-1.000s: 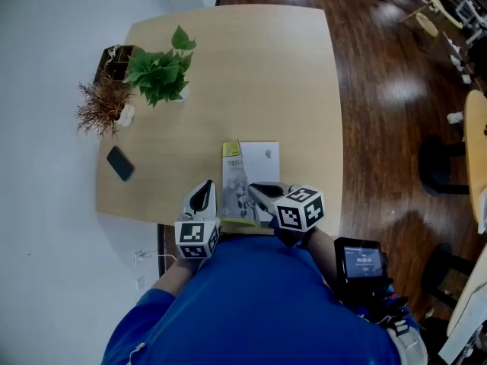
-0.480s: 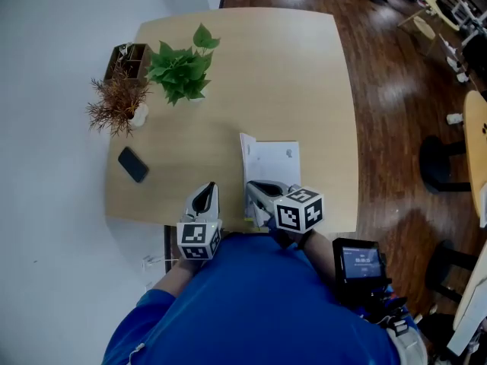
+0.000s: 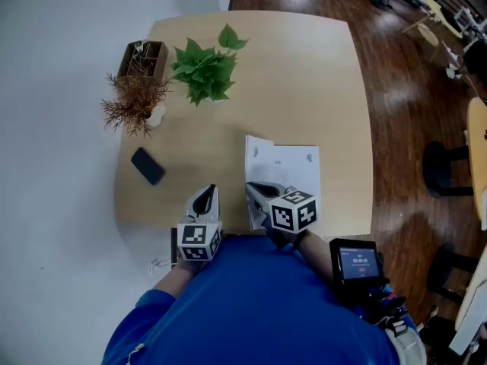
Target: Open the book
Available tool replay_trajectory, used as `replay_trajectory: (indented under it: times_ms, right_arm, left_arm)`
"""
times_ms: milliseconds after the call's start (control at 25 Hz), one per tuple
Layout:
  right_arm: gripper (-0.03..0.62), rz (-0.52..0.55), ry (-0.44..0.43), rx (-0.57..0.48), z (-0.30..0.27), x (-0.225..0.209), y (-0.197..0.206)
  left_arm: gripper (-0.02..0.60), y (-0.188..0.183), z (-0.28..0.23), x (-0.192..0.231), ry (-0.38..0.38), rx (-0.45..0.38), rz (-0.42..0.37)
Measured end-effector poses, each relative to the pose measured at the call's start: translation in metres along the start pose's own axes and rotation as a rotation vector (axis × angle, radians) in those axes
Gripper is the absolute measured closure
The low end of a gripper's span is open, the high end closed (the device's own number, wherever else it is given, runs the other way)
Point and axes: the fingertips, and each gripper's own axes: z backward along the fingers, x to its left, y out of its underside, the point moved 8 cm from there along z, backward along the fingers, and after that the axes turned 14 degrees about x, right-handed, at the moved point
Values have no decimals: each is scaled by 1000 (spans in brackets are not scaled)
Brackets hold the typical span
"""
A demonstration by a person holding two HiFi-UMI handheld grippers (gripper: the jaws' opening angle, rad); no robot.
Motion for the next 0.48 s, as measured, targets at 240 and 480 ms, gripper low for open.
replay_trajectory:
  times_ms: [240,480]
  right_arm:
    - [591,21,53,45,-38,11,2]
    - [591,37,106,109,-74,14,10]
  left_arm:
    - [575,7,4,28,9,15,0]
    - [575,21,11,53,9,41,4]
